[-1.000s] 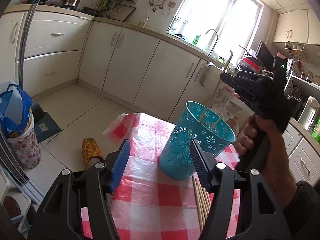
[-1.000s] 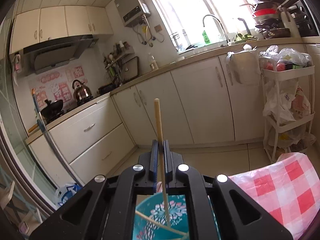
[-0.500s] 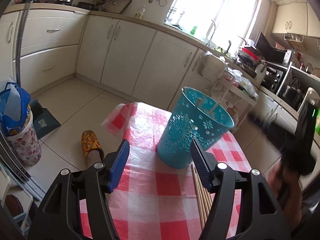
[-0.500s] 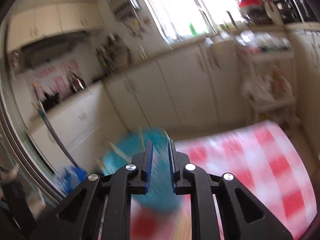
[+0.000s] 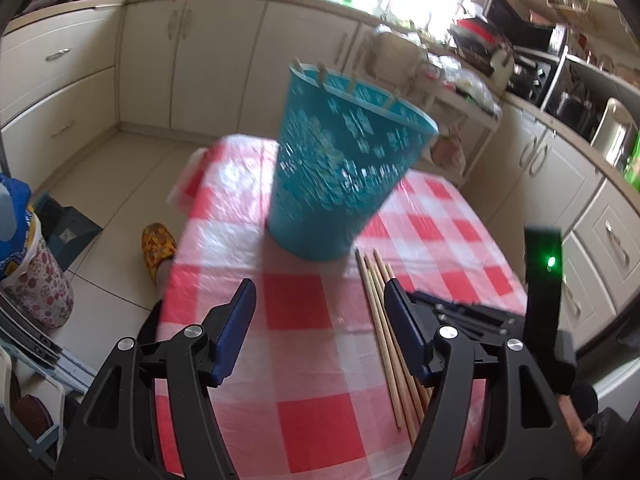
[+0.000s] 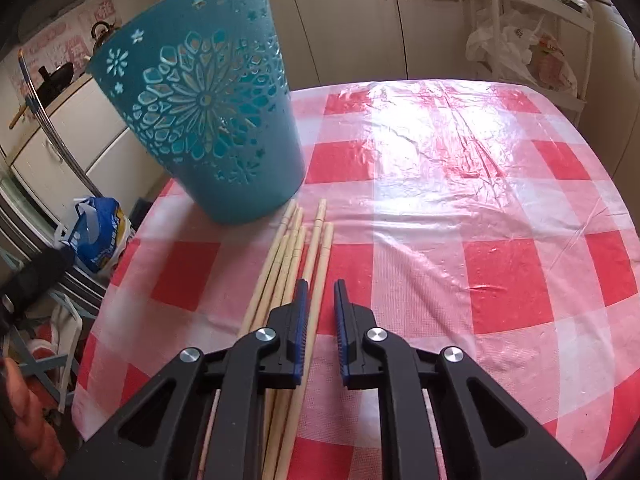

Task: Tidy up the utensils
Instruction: 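Close the left gripper on a chopstick while the right gripper grasps another chopstick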

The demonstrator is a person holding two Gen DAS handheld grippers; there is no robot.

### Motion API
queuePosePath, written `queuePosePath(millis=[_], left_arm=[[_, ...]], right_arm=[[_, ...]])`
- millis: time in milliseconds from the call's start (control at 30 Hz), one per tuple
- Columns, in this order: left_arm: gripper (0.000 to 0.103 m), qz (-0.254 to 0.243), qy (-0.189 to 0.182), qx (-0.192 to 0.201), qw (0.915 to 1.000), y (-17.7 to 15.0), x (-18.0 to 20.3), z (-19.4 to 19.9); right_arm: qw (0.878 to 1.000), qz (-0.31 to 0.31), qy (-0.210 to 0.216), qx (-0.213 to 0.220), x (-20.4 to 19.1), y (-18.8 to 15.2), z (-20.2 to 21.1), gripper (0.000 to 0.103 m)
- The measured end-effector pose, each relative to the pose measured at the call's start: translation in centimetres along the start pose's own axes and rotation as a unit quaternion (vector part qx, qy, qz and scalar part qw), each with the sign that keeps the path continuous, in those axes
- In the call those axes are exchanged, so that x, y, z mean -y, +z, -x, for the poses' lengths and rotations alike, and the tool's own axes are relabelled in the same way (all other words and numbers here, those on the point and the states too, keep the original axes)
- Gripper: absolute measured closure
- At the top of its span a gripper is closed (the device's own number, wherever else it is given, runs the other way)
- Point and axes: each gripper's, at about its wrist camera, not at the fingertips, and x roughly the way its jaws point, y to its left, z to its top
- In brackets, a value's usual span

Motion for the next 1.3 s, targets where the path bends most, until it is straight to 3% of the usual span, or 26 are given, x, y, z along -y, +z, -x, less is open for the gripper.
queuePosePath(millis=[100, 133, 267, 500, 600, 800, 933, 1000, 1067, 1100, 1300], left_arm=[[0.04, -0.019, 0.002, -0.023, 0.9995, -0.2, 1.1, -2.0], [0.04, -0.025, 0.002, -0.03, 0.9992, -0.2, 1.5, -2.6], [0.04, -0.059, 0.012, -0.06, 0.9964, 0.0, 3.4, -6.0], [0.04, -0.109, 0.054, -0.107, 0.9868, 0.0, 5.2, -10.4], [0.04, -0.126, 0.063, -0.109, 0.984, -0.3, 5.8, -11.1], [0.057, -0.115, 0.058, -0.115, 0.985, 0.1, 5.6, -11.0], [0.06, -0.141, 0.073, -0.111, 0.981, -0.3, 6.0, -11.0], [0.067, -0.152, 0.072, -0.108, 0.9798, -0.5, 6.4, -11.0], [0.094, -0.16, 0.065, -0.11, 0.9788, -0.6, 6.6, -10.7], [0.098, -0.164, 0.055, -0.114, 0.9783, -0.8, 6.7, -10.4], [0.098, -0.135, 0.039, -0.128, 0.9818, -2.8, 5.5, -7.2]], right_arm=[[0.999, 0.03, -0.019, -0.009, -0.6, -0.1, 0.0, 0.09], [0.999, 0.039, -0.029, -0.011, -0.6, -0.1, 0.1, 0.095], [0.998, 0.039, -0.039, -0.014, 0.7, -0.2, 0.5, 0.096], [1.0, 0.017, -0.018, -0.01, 2.0, -0.3, 0.6, 0.096], [1.0, 0.009, -0.007, -0.009, 2.4, -0.2, 0.8, 0.096], [1.0, 0.002, 0.001, -0.01, 3.3, 0.0, 0.7, 0.096], [1.0, 0.004, -0.001, -0.008, 3.4, 0.0, 0.7, 0.096], [1.0, 0.008, -0.003, -0.007, 3.2, -0.1, 0.9, 0.096], [1.0, 0.016, -0.007, -0.007, 2.9, -0.2, 0.9, 0.096], [1.0, 0.021, -0.005, -0.01, 2.5, -0.4, 1.0, 0.096], [0.999, 0.032, 0.005, -0.019, 1.6, -0.6, 1.0, 0.097]])
